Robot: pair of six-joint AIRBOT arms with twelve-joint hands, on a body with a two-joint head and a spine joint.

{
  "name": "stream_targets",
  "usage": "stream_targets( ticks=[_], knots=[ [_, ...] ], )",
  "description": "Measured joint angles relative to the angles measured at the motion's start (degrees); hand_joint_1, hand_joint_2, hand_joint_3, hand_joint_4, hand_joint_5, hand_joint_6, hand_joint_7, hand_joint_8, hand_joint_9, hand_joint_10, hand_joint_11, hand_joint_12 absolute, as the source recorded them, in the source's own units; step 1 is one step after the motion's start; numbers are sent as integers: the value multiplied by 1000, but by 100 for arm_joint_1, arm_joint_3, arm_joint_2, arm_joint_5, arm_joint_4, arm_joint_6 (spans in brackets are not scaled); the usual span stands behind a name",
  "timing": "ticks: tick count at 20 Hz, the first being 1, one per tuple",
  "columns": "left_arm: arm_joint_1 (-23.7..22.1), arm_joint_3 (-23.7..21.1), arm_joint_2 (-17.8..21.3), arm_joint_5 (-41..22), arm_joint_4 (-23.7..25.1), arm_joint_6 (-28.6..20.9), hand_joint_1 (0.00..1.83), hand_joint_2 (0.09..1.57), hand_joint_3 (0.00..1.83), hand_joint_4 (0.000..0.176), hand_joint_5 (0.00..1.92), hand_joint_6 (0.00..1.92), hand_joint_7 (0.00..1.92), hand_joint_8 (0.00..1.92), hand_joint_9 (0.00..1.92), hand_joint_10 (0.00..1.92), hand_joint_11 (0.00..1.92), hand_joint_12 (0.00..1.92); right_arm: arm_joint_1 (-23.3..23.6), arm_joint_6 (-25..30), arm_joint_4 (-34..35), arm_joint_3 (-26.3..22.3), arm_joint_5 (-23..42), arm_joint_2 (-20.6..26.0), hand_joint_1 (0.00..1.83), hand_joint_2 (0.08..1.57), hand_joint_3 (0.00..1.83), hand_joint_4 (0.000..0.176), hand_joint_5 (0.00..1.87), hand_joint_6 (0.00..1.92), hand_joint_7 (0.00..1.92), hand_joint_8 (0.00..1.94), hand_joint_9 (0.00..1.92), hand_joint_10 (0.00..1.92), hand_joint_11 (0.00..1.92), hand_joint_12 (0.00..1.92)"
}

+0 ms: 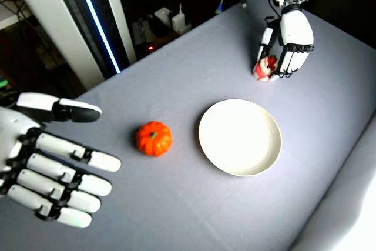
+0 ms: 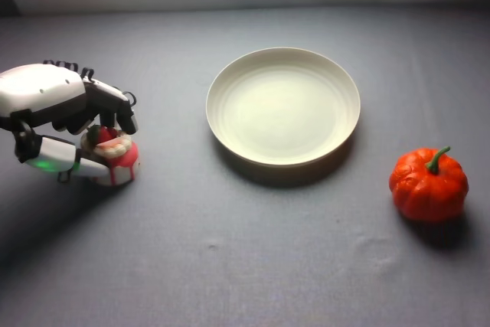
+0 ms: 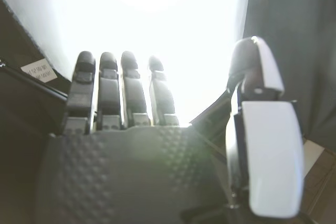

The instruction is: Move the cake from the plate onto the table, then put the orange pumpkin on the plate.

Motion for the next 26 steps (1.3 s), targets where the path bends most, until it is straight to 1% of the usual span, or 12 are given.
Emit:
stream_targets(
  ticks=[9,12,13,14,15,17,18,19,21,24,25,26],
  knots=[
    [-299,181,-393,-118,-44,11,1249,1162,0,0,897,913,906,1420,915,1811,929,1921,-2,0,-9,0,-2,0,458,1174,1,35,124,0,97,2,57,4,0,152],
    [-271,234,-492,-164,-107,2,1153,1148,1,0,899,1121,828,1693,912,1911,989,1921,-2,0,-9,0,0,0,374,1202,1,35,104,0,93,1,75,3,0,242],
    [-264,289,-492,-186,-15,-17,1159,1231,12,0,723,1279,758,1572,560,1776,589,1873,-2,2,-9,0,-2,2,383,1200,0,50,129,4,112,3,70,1,0,182],
    [-286,304,-492,-170,50,-17,1215,1075,0,0,427,978,489,1167,442,1423,387,1688,-2,26,-11,0,-4,17,367,1208,1,54,137,2,112,1,67,0,0,149],
    [-295,304,-492,-166,94,-15,1115,983,0,0,297,427,368,610,350,977,211,1536,-2,50,-13,-15,-2,44,364,1214,2,57,143,2,107,1,58,1,0,124],
    [-306,302,-492,-146,177,-22,1068,874,0,0,256,43,310,104,306,459,34,1314,-2,63,-17,-22,105,61,352,1220,1,53,127,0,87,0,38,0,0,78],
    [-310,291,-492,-98,179,-15,1070,856,0,42,143,8,192,30,209,278,6,967,-7,63,-22,-24,116,61,353,1232,2,50,130,1,96,2,40,2,0,49],
    [-319,284,-490,-37,216,0,1035,816,0,135,92,4,109,23,160,175,0,671,-7,63,-24,-24,111,59,352,1220,0,47,109,1,90,1,25,1,0,9],
    [-323,280,-490,28,260,0,960,777,0,143,3,0,3,0,42,46,0,154,-7,70,-20,-33,109,59,356,1199,0,52,88,1,66,0,11,0,0,0],
    [-328,236,-472,39,260,4,897,788,0,136,0,0,0,0,0,0,10,9,-7,70,-26,-26,111,59,354,1193,0,65,111,5,82,5,16,2,0,0],
    [-363,201,-450,48,306,0,902,780,0,166,0,0,0,0,0,0,9,5,-17,70,-26,-26,103,59,369,1181,0,50,86,1,79,3,15,1,0,0],
    [-398,192,-442,42,315,-2,901,804,4,85,0,0,0,0,0,0,44,21,-48,74,-31,-26,105,59,408,1157,0,40,89,3,77,1,21,3,0,0]
  ],
)
